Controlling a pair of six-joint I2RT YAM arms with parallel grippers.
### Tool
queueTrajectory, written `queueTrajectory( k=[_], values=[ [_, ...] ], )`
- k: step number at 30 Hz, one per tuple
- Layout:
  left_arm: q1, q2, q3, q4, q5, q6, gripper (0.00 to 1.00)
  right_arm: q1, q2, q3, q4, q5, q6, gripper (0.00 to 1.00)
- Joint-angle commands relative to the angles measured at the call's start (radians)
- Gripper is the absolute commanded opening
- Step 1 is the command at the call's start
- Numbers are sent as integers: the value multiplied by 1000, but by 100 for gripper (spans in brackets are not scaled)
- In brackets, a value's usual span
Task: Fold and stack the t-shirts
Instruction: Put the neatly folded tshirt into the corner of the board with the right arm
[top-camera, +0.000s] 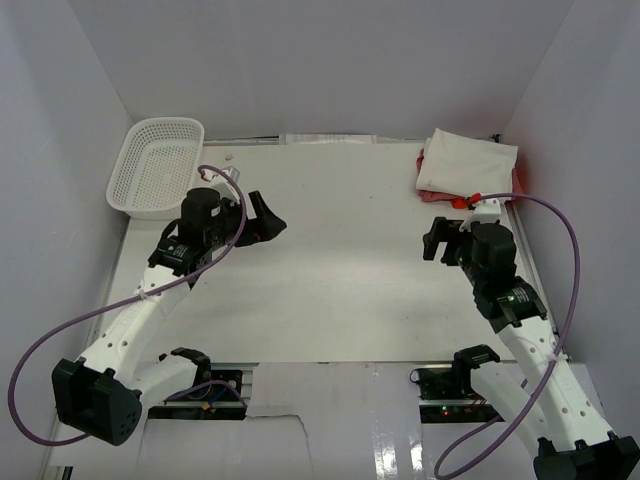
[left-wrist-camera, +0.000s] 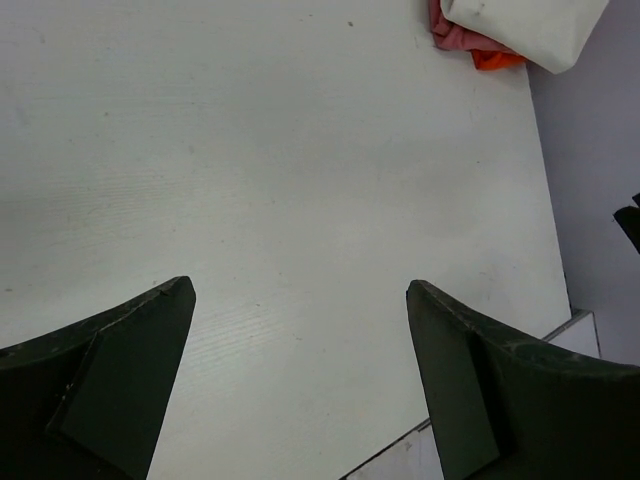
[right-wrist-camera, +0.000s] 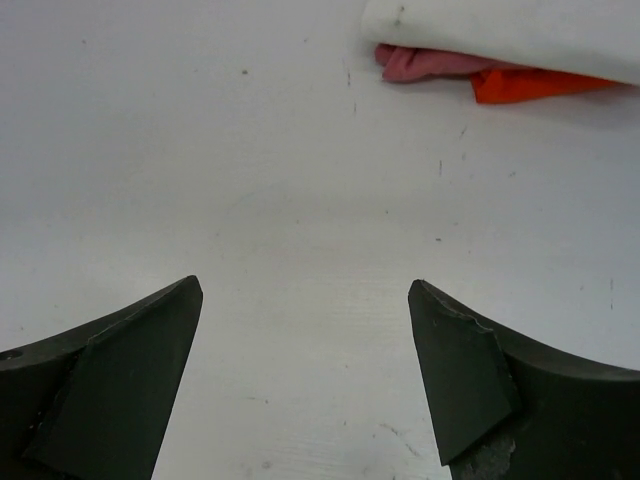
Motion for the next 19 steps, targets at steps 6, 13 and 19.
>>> queueTrajectory(
  k=[6, 13, 19],
  values=[
    [-4, -125, -39, -101, -166, 54, 98, 5, -148, -9, -110, 69, 35, 90],
    [-4, -134, -52, -114, -195, 71, 98, 5, -197, -34, -117, 57, 41, 90],
    [-4, -126, -48, -114, -197, 63, 98, 5, -228, -31, -117, 51, 35, 90]
  ],
)
